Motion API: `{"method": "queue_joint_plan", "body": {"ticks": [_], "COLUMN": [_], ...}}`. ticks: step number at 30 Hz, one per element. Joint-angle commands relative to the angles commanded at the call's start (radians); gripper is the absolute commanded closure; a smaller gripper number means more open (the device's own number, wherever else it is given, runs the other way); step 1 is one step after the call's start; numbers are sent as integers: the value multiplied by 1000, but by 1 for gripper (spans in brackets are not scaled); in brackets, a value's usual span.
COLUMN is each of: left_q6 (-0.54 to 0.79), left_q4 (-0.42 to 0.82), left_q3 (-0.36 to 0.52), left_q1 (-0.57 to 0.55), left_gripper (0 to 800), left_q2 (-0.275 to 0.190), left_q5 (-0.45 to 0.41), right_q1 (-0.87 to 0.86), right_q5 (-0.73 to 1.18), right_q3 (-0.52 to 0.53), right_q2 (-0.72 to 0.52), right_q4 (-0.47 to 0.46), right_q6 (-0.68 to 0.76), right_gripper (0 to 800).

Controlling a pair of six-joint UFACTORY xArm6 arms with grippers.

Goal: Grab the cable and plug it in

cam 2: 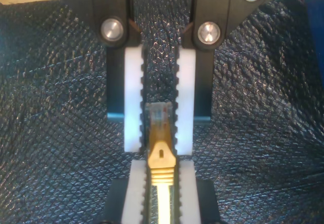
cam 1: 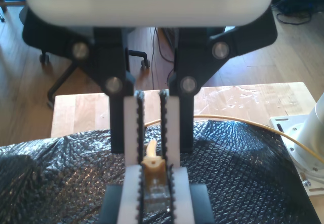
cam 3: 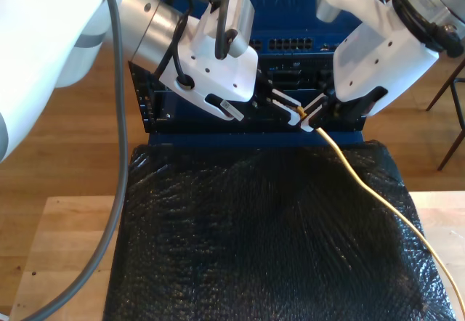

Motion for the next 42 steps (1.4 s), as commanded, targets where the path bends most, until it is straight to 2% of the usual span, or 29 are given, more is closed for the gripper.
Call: {"method": "queue_joint_plan", "body": {"ticks": [2, 3, 5, 12, 27, 29, 32, 42], "left_q6": [0, 0, -2, -6, -49, -57, -61, -114], "left_q4": [0, 0, 0, -21, -69, -92, -118, -173], "left_q3": [0, 0, 0, -8, -14, -15, -18, -23], "left_q1": [0, 0, 0, 3, 34, 40, 43, 74], "left_gripper": [794, 797, 797, 797, 797, 797, 797, 797], "left_q2": [0, 0, 0, 0, 8, 12, 26, 60], "left_q5": [0, 0, -2, -2, 0, 5, 18, 84], "right_q1": [2, 0, 0, -6, -14, -14, -12, -14], "right_q5": [0, 2, 2, 2, 0, 0, -3, -12], "right_q3": [0, 0, 0, -5, 0, 0, 2, 2], "right_q2": [0, 0, 0, -9, -80, -106, -144, -170], "right_q4": [0, 0, -2, -5, -3, -5, -5, -5], "right_q6": [0, 0, 2, 2, -15, -35, -95, -127], "right_gripper": [553, 523, 392, 335, 69, 63, 4, 1]}}
